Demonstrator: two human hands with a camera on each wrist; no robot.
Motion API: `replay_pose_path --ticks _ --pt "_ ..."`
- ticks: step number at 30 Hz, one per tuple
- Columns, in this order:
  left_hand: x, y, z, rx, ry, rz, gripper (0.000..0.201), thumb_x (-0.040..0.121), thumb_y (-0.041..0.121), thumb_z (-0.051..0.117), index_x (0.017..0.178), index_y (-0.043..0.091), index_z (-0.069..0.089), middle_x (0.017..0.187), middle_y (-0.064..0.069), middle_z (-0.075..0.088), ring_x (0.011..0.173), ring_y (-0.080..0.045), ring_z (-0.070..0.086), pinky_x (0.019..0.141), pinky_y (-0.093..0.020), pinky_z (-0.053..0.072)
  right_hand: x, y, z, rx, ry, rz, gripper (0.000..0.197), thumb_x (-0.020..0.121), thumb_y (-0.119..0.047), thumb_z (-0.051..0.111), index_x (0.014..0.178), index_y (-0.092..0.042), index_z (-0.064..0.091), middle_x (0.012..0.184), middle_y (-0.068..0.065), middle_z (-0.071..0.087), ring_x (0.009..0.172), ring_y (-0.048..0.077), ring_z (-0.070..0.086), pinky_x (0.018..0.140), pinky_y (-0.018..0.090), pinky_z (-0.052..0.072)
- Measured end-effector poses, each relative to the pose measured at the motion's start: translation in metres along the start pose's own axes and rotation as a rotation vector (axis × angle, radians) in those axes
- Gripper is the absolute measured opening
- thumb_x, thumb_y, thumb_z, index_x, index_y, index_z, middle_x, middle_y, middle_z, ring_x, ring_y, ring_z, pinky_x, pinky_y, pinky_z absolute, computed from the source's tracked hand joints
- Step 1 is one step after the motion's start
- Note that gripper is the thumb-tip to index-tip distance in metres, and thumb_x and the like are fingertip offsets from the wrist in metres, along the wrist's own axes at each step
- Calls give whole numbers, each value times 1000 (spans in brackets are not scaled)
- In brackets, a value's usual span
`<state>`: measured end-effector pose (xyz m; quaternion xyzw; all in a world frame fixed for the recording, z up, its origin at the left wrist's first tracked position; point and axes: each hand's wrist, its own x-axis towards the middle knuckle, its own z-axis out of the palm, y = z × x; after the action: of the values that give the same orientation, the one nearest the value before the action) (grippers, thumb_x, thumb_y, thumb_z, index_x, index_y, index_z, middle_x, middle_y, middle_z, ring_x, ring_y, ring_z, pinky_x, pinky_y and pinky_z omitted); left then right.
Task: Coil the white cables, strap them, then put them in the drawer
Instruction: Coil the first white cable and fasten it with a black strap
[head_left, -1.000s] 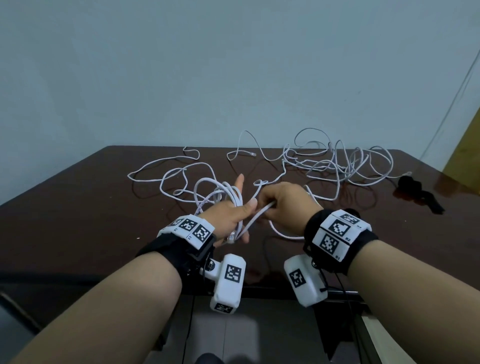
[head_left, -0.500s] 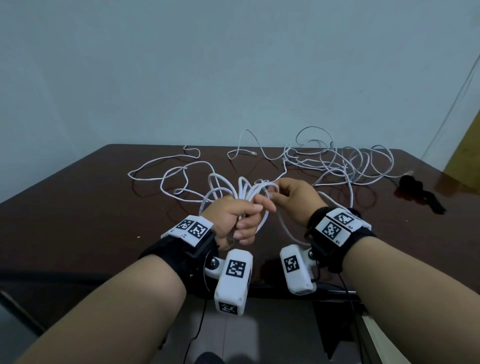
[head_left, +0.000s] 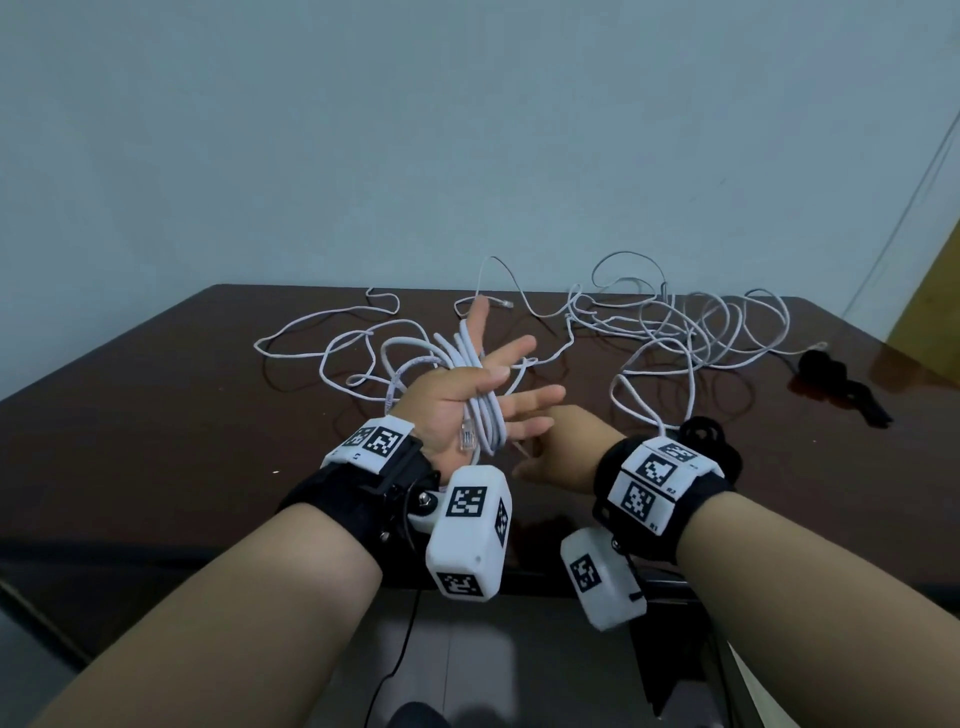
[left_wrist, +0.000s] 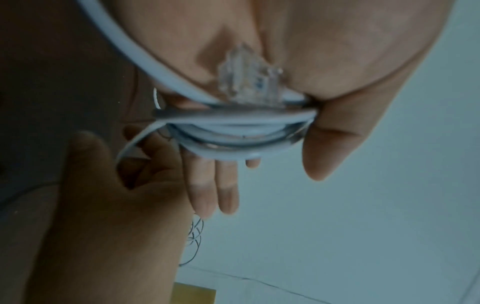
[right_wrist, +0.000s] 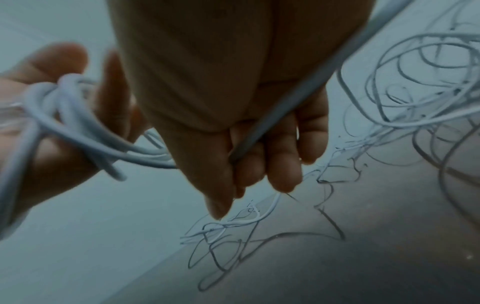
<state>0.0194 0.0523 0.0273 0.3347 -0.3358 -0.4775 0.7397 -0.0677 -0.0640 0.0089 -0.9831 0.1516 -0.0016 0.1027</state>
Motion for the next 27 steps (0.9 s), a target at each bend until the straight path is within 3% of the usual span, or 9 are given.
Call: replay_pose_path --ticks 5,10,15,18,21,23,24,26,27 --pt "3 7 -5 86 160 47 78 94 -5 33 141 56 18 155 -1 29 124 -42 50 90 -56 46 -6 -3 -3 -40 -28 -57 15 85 -22 59 93 -10 65 98 8 65 96 24 57 73 26 39" --pt "1 -1 -11 277 259 36 79 96 -2 37 143 56 11 155 -3 27 125 -37 50 104 -53 38 -6 -8 -10 13 42 -131 14 85 -25 62 96 -17 66 82 -2 59 86 19 53 74 25 37" --pt "0 -9 -16 304 217 10 73 97 3 41 146 48 11 136 -14 50 98 -37 63 68 -40 59 -7 -8 -16 -3 199 -198 19 80 -35 68 95 -24 70 92 -6 69 96 16 60 94 33 39" --pt "-2 -10 -19 343 119 -27 72 96 0 41 147 43 14 114 -22 62 81 -26 69 63 -33 57 -6 -5 -19 6 321 -211 20 75 -38 72 88 -23 71 81 -10 65 93 13 56 93 32 30" --pt "-3 -10 -25 497 86 -127 66 94 10 51 146 38 21 97 -12 69 57 -15 62 52 -28 51 -5 -3 -22 33 411 -180 16 74 -32 72 83 -18 69 75 -13 55 97 16 49 94 33 25" --pt "-6 -10 -27 619 35 -204 55 85 25 59 136 28 39 77 -9 68 42 -12 49 51 -28 38 -4 1 -25 129 465 -152 9 73 -22 72 78 -15 67 71 -14 53 99 17 49 97 34 27" --pt "-8 -10 -27 656 11 -216 40 82 27 60 120 21 51 62 -7 62 39 -11 43 52 -28 35 -2 4 -26 185 482 -142 7 72 -18 72 75 -16 67 71 -15 54 98 16 49 97 35 30" --pt "-10 -11 -27 651 -4 -226 17 83 23 60 83 8 52 45 -1 42 36 -11 34 51 -26 38 2 12 -27 304 489 -108 17 73 -14 72 70 -28 62 77 -9 60 91 12 51 90 31 39" --pt "-10 -11 -26 624 1 -255 17 87 18 58 79 5 52 43 1 36 34 -10 32 48 -24 39 4 15 -27 369 489 -84 25 74 -12 70 67 -33 58 80 -6 62 86 11 53 84 27 43"
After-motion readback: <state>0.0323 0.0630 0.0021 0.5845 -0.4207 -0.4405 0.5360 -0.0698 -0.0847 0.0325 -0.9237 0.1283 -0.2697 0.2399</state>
